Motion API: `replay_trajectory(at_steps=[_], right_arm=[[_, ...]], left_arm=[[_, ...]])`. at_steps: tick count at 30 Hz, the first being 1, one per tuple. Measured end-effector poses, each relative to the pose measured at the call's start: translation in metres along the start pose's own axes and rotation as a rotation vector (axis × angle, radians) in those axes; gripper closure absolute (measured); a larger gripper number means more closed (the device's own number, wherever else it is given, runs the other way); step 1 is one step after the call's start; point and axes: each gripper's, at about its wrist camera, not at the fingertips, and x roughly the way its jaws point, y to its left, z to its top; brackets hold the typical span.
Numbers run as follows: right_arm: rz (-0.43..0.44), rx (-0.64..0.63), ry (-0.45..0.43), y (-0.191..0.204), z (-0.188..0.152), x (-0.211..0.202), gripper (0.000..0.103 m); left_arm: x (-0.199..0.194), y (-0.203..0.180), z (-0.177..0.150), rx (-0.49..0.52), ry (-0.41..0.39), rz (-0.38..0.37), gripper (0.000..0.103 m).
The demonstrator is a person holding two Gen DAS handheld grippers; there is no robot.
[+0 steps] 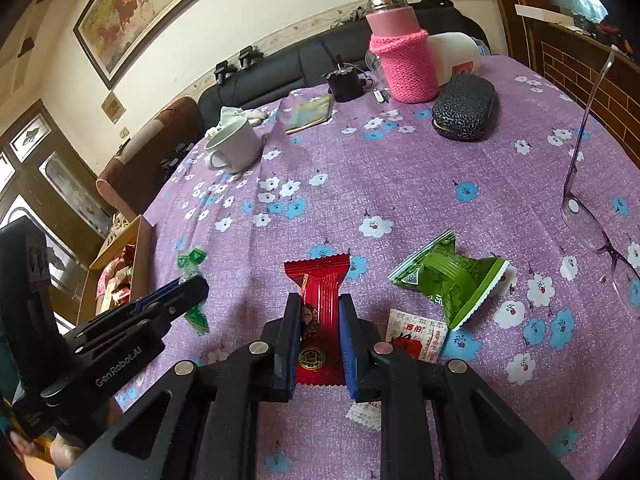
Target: Organize snacks
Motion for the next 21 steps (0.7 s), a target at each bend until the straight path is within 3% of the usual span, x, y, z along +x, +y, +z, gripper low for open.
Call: replay_trajectory(at_steps=[21], right_arm=[[0.004, 0.003, 0.023, -0.001, 0.0, 0.008, 0.084]], left_arm=[[0.002, 0.014, 0.002, -0.055, 0.001, 0.005, 0.085]])
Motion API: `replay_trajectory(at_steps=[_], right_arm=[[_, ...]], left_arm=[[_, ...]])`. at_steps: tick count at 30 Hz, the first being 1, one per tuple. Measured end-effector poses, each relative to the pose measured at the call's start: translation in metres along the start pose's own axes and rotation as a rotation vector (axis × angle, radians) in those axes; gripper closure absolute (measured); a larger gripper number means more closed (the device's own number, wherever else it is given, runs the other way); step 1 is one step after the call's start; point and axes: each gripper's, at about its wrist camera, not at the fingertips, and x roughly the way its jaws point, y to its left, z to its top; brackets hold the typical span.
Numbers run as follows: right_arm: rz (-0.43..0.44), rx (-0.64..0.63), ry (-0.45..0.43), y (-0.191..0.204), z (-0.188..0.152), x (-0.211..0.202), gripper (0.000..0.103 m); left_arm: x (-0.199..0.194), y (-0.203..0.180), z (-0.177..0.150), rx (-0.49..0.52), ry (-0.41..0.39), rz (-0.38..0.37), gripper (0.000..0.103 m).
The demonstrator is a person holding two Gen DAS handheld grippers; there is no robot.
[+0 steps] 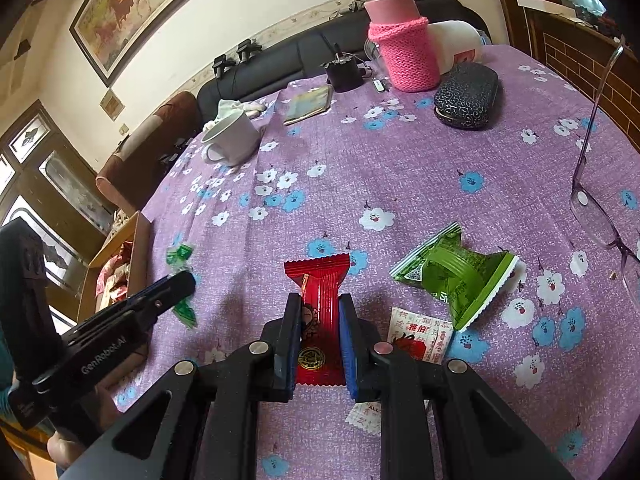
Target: Organize snacks
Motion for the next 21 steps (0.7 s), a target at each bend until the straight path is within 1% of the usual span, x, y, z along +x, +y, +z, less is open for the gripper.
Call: replay_trajectory(at_steps=[6, 9, 11, 13, 15, 21], right_arm=[[-0.013, -0.036, -0.012, 0.007, -0.001, 0.002, 0.084], [0.002, -0.041, 0.004, 0.009, -0.002, 0.005, 0.084], [-0.006, -0.048, 0.002, 0.011, -0.004, 0.006, 0.084], [-0.013, -0.04, 0.01, 0.008, -0.005, 0.009, 0.084], [0.002, -0.019, 0.02, 0.005, -0.004, 0.009, 0.084], [0.005, -0.039, -0.021, 0.012, -0.005, -0.003, 0.084]], left_arm=[[-0.002, 0.008, 0.003, -0.027, -0.003, -0.003, 0.085], [-0.007, 0.009, 0.005, -0.023, -0.019, 0.012, 0.085], [-0.011, 0.009, 0.004, -0.023, -0.035, 0.016, 0.085], [-0.013, 0.009, 0.004, -0.02, -0.044, 0.031, 0.085], [-0.015, 0.009, 0.004, -0.019, -0.049, 0.038, 0.085], [-0.031, 0.008, 0.004, -0.01, -0.117, 0.088, 0.085]])
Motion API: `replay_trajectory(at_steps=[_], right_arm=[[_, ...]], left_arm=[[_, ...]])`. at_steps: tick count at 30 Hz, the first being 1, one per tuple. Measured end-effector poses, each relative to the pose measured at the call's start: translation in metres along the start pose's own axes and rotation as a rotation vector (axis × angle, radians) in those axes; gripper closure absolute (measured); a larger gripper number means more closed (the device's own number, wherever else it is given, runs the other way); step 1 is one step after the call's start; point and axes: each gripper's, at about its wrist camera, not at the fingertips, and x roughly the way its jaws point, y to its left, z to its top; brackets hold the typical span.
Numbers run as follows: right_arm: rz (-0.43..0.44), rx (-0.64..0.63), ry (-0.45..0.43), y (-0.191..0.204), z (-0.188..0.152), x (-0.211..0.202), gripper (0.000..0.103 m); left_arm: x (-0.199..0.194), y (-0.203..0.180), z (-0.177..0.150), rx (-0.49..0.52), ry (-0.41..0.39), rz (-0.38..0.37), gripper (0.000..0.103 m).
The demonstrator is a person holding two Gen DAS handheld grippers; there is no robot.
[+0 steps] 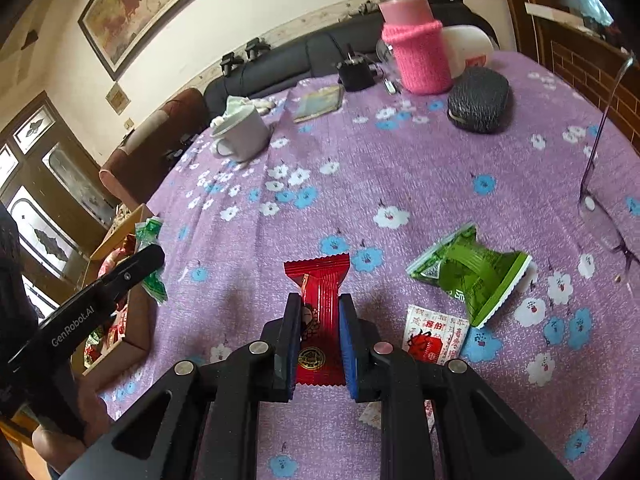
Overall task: Organize snacks
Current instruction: 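Carry both snacks over the tray and open both tools to drop them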
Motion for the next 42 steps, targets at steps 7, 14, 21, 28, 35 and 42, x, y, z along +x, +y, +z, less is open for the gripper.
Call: replay_trajectory(at_steps=[7, 14, 21, 28, 35, 42], right_arm=[[0.035, -0.026, 0.011, 0.024, 0.0, -0.006, 0.084], [0.191, -0.098, 0.092, 0.094, -0.005, 0.004, 0.083], [0.327, -0.206, 0.164, 0.195, -0.009, 0.031, 0.083], [0.346, -0.277, 0.244, 0.263, -0.029, 0.082, 0.083], [0.304, -0.299, 0.273, 0.272, -0.043, 0.115, 0.083], [0.289, -0.306, 0.262, 0.266, -0.046, 0.117, 0.082]], left_arm=[[-0.026, 0.022, 0.011, -0.064, -0.041, -0.021, 0.085], [-0.052, 0.091, 0.009, -0.165, -0.047, 0.036, 0.085], [-0.068, 0.191, -0.006, -0.304, -0.031, 0.208, 0.084], [-0.059, 0.25, -0.026, -0.424, 0.03, 0.284, 0.084], [-0.05, 0.248, -0.03, -0.42, 0.046, 0.301, 0.085], [-0.05, 0.241, -0.027, -0.391, 0.03, 0.345, 0.085]])
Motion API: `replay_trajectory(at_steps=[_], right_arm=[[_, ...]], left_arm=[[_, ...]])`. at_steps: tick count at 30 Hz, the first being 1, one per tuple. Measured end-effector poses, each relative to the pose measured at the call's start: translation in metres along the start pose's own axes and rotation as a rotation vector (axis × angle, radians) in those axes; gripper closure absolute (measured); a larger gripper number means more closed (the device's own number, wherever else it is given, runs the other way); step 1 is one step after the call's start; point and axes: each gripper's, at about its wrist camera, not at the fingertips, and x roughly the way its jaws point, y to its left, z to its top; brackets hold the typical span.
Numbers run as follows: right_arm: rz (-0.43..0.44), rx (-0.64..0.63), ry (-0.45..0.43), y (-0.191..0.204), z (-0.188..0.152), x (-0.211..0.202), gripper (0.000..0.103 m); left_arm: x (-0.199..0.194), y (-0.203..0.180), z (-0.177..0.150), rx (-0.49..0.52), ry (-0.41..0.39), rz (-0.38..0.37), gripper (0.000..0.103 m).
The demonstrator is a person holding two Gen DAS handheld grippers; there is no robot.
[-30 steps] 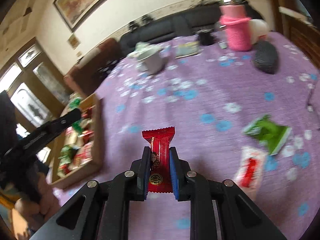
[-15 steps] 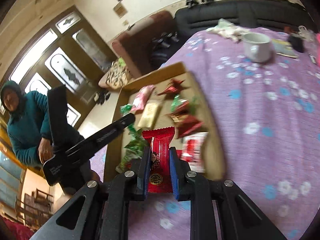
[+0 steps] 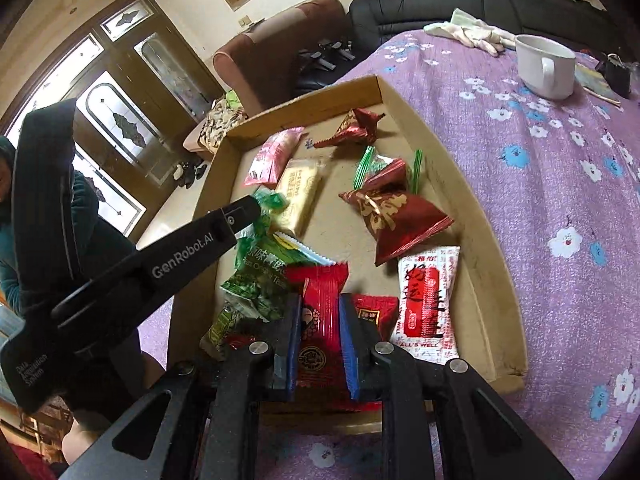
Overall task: Organize snacks
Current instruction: 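Carry both snacks over the tray and open both tools to drop them, then grasp the green packet with right tool while left tool grasps white-red sachet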
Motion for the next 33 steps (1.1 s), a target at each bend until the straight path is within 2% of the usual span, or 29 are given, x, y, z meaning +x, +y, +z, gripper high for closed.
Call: replay_trajectory(at_steps=[5, 9, 15, 21, 28, 31, 33], right_arm=[[0.028, 0.011, 0.0, -0.001, 0.0, -0.006, 0.082], [0.035, 0.008, -0.015, 0.001, -0.001, -0.019, 0.082], [0.055, 0.045, -0.045, -0.009, -0.006, -0.048, 0.082], [0.014, 0.113, -0.096, -0.053, -0.021, -0.092, 0.082], [-0.129, 0.262, -0.197, -0.144, -0.041, -0.162, 0.082], [-0.248, 0.33, -0.244, -0.189, -0.048, -0.194, 0.083], [-0.319, 0.351, -0.256, -0.212, -0.053, -0.208, 0.082]], left_arm=[[-0.001, 0.004, 0.001, -0.018, 0.005, -0.026, 0.083], [-0.005, 0.007, 0.002, -0.035, -0.013, -0.061, 0.068], [-0.02, 0.005, 0.002, -0.034, -0.073, -0.112, 0.068], [-0.023, -0.006, 0.001, 0.003, -0.091, -0.144, 0.068], [-0.032, -0.027, -0.001, 0.075, -0.109, -0.166, 0.068], [-0.043, -0.04, -0.002, 0.108, -0.108, -0.192, 0.067], [-0.052, -0.052, -0.004, 0.14, -0.096, -0.215, 0.062]])
